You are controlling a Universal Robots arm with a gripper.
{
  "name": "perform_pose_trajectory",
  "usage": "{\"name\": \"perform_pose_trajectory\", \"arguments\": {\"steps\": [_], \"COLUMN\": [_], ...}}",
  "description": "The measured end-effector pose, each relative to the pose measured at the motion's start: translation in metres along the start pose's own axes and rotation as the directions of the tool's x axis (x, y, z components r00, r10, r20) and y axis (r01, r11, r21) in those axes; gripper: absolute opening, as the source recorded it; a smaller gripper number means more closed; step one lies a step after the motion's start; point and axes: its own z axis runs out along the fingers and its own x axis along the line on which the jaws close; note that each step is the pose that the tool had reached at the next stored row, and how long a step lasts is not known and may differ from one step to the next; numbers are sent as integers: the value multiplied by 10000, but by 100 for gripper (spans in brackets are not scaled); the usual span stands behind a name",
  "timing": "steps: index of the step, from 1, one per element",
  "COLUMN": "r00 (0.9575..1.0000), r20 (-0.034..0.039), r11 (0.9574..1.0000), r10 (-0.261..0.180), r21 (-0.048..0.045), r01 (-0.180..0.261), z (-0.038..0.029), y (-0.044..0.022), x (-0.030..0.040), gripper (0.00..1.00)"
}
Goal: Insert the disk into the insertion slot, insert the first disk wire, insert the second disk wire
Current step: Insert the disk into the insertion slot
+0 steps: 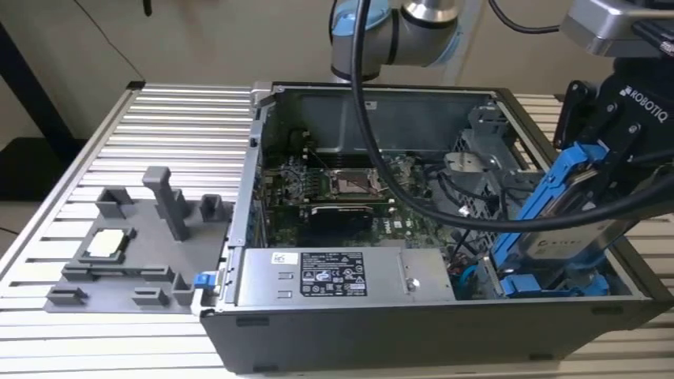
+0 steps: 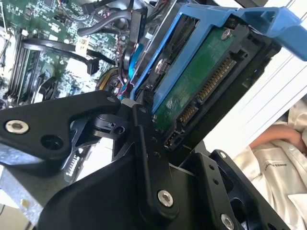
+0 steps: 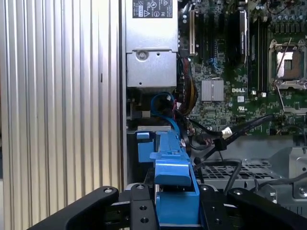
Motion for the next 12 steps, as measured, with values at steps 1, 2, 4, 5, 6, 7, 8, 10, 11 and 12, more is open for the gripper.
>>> {"name": "perform_pose_trajectory", "arguments": {"steps": [1,2,4,5,6,7,8,10,11,12], "r00": [10000,10000,10000,10000,10000,10000,10000,10000,10000,10000], "r20": [0,0,1,-1,-1,-1,1,0,1,-1], "r11": [10000,10000,10000,10000,10000,10000,10000,10000,10000,10000], "r10": [0,-1,0,-1,0,1,0,-1,-1,0], "r21": [0,0,0,0,0,0,0,0,0,0], "r01": [0,1,0,1,0,-1,0,1,1,0], "z": [13,25,47,57,67,79,91,114,128,145], "y": [-2,-5,-12,-17,-20,-24,-28,-38,-41,-43], "x": [0,0,0,-1,0,0,0,-1,-1,-1], "gripper": [33,33,33,33,33,33,33,33,33,33]}}
